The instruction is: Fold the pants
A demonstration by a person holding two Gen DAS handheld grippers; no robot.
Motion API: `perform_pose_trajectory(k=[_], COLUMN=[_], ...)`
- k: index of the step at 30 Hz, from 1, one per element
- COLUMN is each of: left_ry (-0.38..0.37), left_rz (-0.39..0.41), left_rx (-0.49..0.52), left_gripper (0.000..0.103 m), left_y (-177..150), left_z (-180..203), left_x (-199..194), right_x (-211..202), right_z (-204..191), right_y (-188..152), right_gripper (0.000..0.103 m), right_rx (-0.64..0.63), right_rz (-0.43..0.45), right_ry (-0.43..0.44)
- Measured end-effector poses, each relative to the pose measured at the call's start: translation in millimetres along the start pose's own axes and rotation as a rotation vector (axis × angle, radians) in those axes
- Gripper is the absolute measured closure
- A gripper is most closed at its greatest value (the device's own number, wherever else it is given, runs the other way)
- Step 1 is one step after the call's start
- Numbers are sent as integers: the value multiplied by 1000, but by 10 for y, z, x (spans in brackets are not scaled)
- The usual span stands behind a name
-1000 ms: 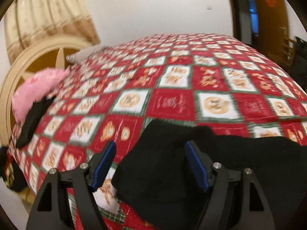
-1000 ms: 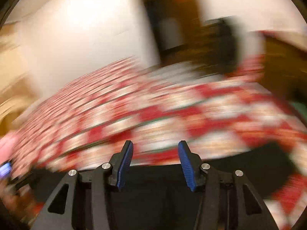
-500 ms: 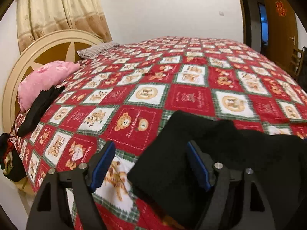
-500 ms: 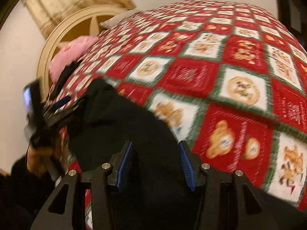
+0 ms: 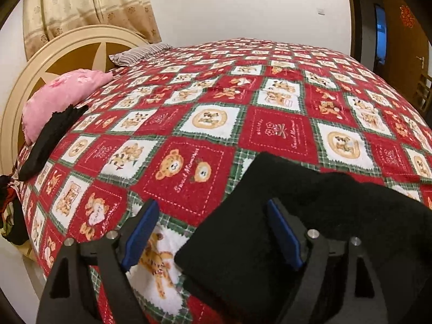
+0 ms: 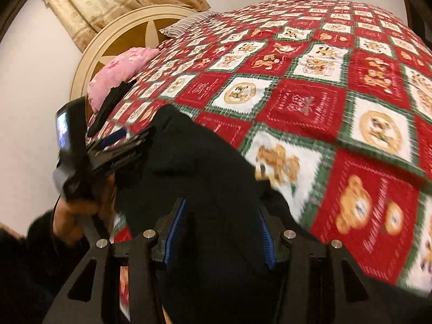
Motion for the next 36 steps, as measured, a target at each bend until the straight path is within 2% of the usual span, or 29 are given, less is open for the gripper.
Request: perform_pose_trajectory(k=[2, 4, 7, 8, 10, 13, 15, 16, 17, 18, 20, 21, 25, 27, 30, 31, 33, 34, 36], left_ry=[16, 23, 23, 31, 44, 29, 16, 9, 3, -7, -2, 11, 26, 41, 70, 109, 158, 211, 193], left_rz=[6, 10, 14, 16, 17, 0, -11, -13, -15, -22, -18, 12, 63, 63, 14, -16, -14, -41, -91], left_rx=[-1, 9, 20, 25, 26, -1, -15, -18, -21, -27, -35, -37, 10, 25, 77, 91, 56, 30, -37], left_gripper=[18, 18, 17, 15, 11, 8, 8, 8, 8, 10, 12, 12, 12, 12, 16, 17, 17, 18, 18], left_y=[-10, -10, -7, -7, -9, -2, 0, 6, 10, 29, 64, 111, 282, 353, 371, 345, 333, 337, 347], left_z=[17, 31, 24, 19, -6, -56, -78, -88, -100, -123, -152, -165, -65, -5, 135, 143, 47, -44, -206], left_x=[-8, -10, 6, 12, 28, 55, 63, 55, 45, 15, -57, -143, -215, -148, 93, 236, 309, 373, 460], right_x=[32, 22, -190, -311, -519, -770, -885, -900, -871, -820, -624, -510, -13, 179, 91, 53, -1, -23, 0], right_z=[-37, -14, 139, 245, 462, 586, 438, 321, 192, 105, -81, -137, -214, -127, -100, -110, -174, -240, -407], right_y=[34, 79, 166, 193, 226, 205, 192, 185, 175, 155, 141, 131, 101, 36, 7, -11, -47, -64, -110], right_gripper=[31, 31, 33, 33, 33, 33, 36, 42, 56, 65, 67, 67, 67, 69, 69, 69, 69, 69, 69], right_rx=[8, 4, 2, 30, 82, 144, 92, 44, -9, -37, -87, -108, -144, -138, -118, -123, -140, -148, -173], right_rz=[23, 41, 160, 216, 274, 295, 319, 318, 301, 284, 234, 215, 114, 52, 83, 89, 108, 124, 135], right_ry=[36, 10, -118, -184, -279, -260, -247, -255, -254, -244, -191, -190, -213, -288, -303, -326, -351, -326, -250])
Point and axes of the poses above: each gripper's, at about its wrist camera, not at the fingertips, and x roughly the way its jaws point, z to its right, y to its top, the point moved 3 cm from there along x, roughly the way its jaws point, and after that the axes turned 2 degrees about y, right-handed, at the moved point
